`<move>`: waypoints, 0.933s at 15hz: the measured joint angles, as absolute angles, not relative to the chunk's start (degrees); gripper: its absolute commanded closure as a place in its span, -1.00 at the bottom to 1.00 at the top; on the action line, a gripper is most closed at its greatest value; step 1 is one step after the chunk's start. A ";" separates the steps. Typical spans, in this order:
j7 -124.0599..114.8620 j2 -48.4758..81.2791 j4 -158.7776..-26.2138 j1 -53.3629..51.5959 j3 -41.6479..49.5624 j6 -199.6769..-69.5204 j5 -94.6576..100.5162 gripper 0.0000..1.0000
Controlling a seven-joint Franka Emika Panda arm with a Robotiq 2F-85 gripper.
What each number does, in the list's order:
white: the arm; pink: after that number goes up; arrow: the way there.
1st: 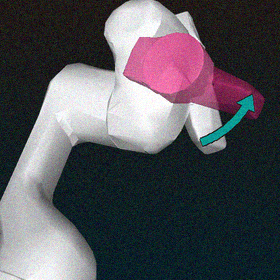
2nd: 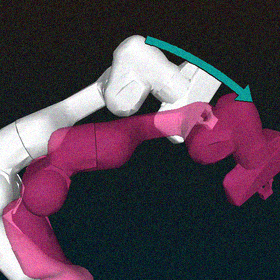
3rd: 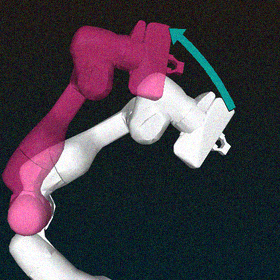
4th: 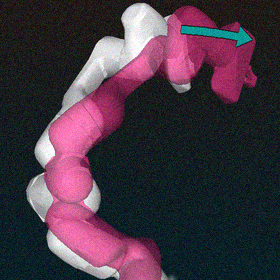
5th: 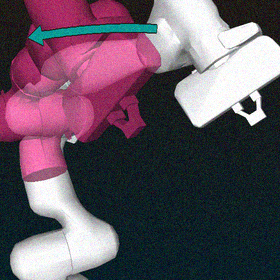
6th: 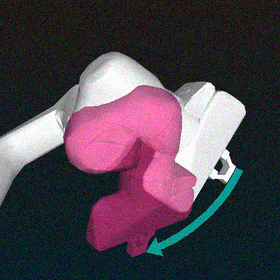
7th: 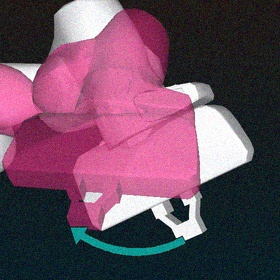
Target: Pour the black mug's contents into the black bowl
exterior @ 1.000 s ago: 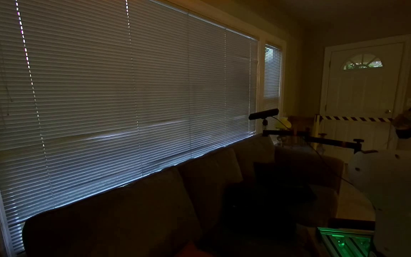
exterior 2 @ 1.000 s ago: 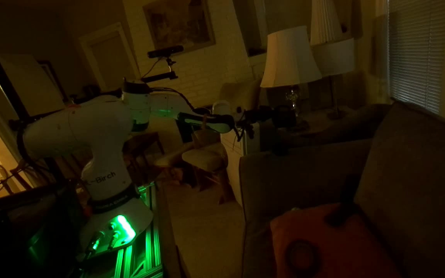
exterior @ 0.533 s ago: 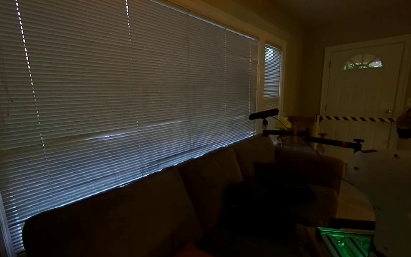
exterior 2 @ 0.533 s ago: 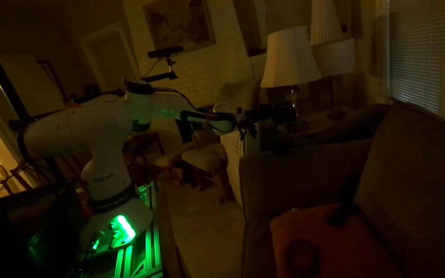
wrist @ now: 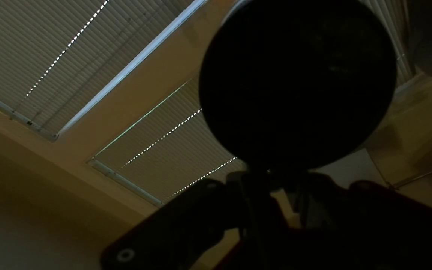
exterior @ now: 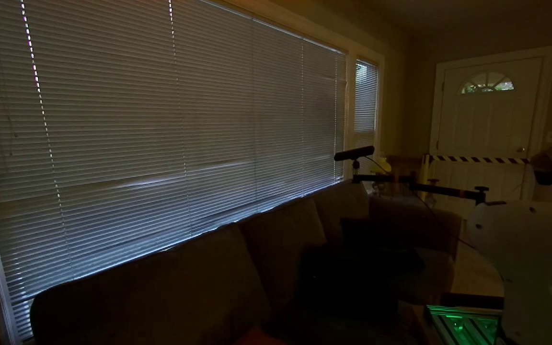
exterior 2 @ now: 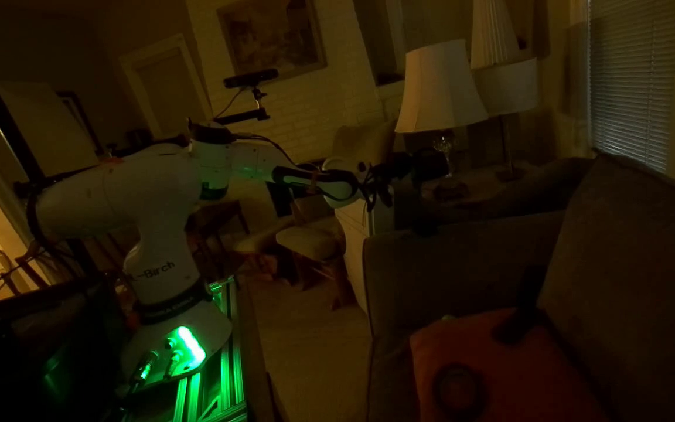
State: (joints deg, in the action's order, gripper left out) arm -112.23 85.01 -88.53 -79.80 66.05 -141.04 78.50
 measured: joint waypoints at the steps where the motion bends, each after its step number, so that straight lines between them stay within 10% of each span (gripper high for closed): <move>1: -112.23 85.01 -88.91 -79.90 66.04 -140.64 78.50 0.90; 14: -113.85 73.94 -90.33 -73.62 49.10 -117.65 97.96 0.90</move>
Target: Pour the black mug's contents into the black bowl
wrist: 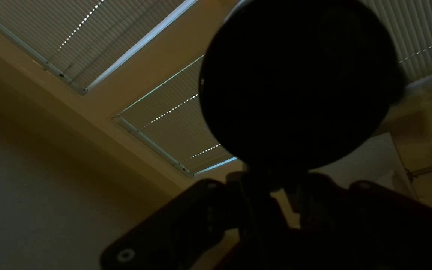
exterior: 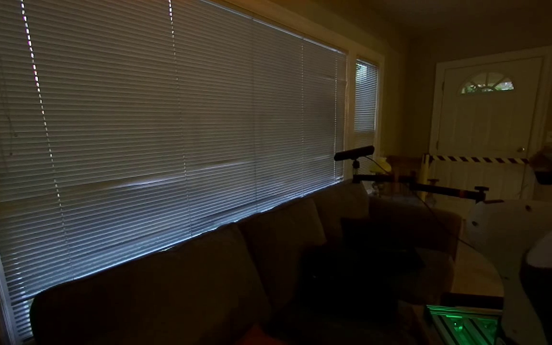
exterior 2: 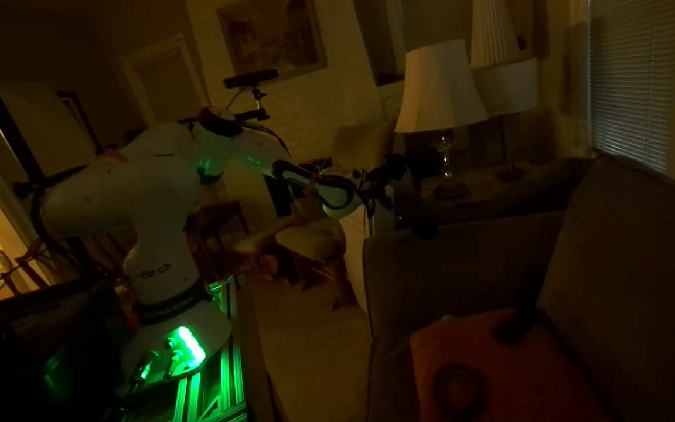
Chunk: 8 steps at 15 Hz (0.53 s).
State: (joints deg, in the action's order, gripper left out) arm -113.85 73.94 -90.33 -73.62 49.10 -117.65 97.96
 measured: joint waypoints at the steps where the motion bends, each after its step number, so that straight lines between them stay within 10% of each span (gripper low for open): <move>1: -113.85 72.19 -90.34 -71.98 46.56 -115.69 99.50 0.90; 8: -111.97 59.48 -90.81 -53.72 24.27 -106.67 106.44 0.90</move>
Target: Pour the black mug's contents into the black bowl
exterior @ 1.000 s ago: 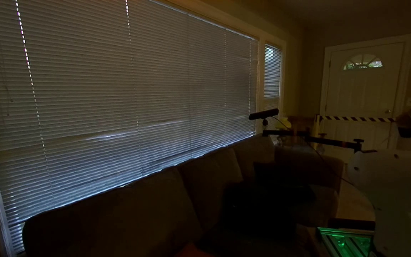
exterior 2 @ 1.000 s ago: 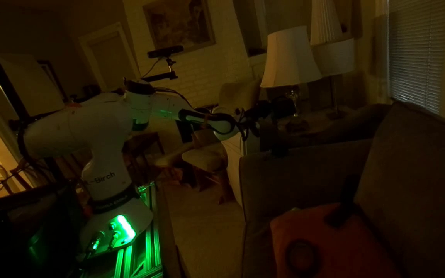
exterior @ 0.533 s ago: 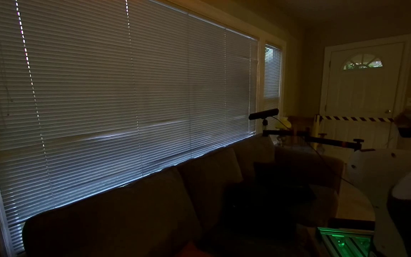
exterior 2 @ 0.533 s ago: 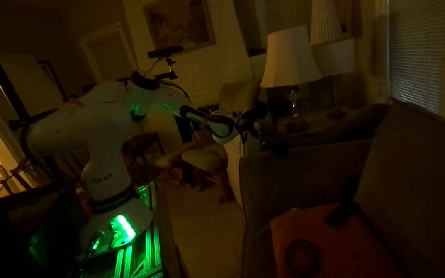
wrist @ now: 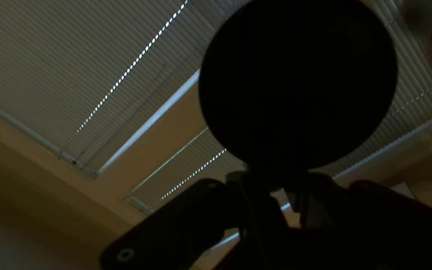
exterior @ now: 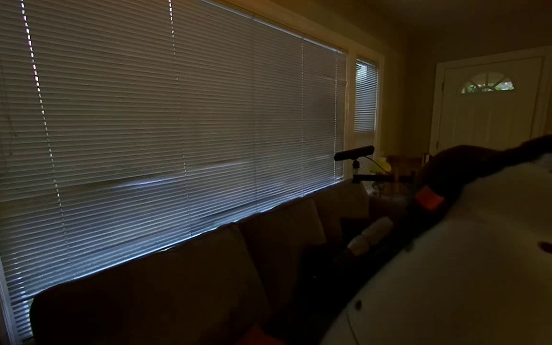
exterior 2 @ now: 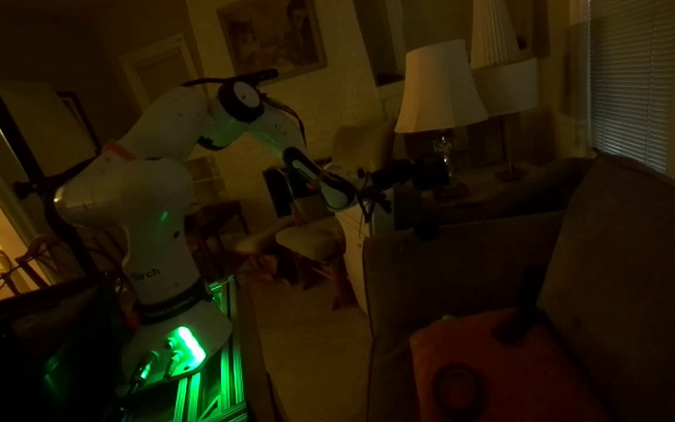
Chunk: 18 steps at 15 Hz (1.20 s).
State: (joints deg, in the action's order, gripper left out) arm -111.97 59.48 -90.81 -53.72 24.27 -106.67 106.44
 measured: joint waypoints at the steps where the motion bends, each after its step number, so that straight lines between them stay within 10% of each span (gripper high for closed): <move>1: -111.71 58.11 -91.00 -50.58 20.76 -105.78 106.67 0.90; 18: -115.21 48.22 -98.17 -15.50 -12.38 -107.48 89.81 0.90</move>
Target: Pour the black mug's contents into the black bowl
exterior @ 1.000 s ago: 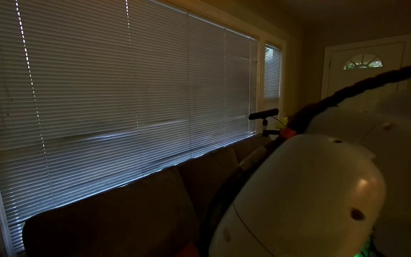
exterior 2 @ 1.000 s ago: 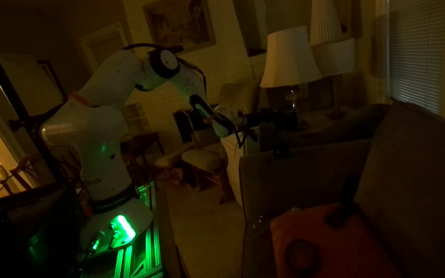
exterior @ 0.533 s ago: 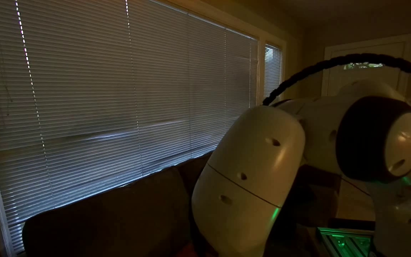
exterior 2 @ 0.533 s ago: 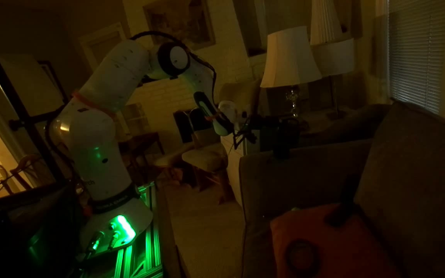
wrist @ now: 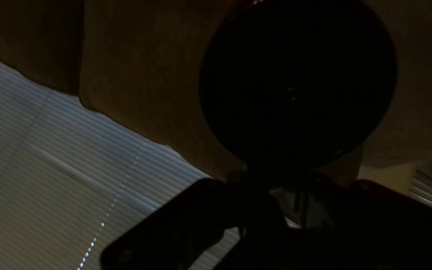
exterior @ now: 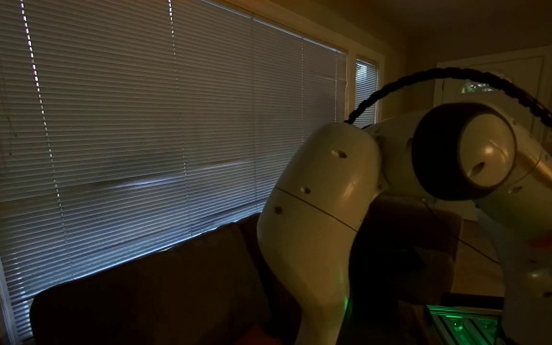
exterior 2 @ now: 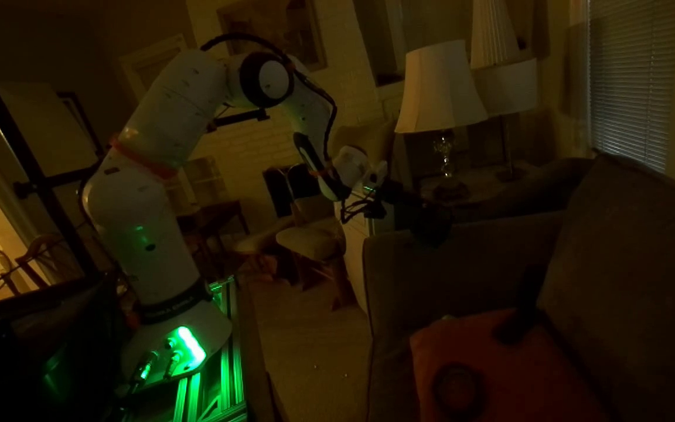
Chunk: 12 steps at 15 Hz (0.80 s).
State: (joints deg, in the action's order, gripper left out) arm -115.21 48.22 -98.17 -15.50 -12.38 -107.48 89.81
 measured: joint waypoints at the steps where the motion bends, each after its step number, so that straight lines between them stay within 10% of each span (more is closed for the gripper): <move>1: -116.45 47.56 -99.17 -14.62 -12.45 -108.43 87.82 0.90; 12: -140.18 37.83 -115.29 -6.08 -8.59 -125.64 78.78 0.90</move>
State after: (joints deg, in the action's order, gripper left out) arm -140.18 37.83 -115.29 -6.08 -8.59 -125.64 78.78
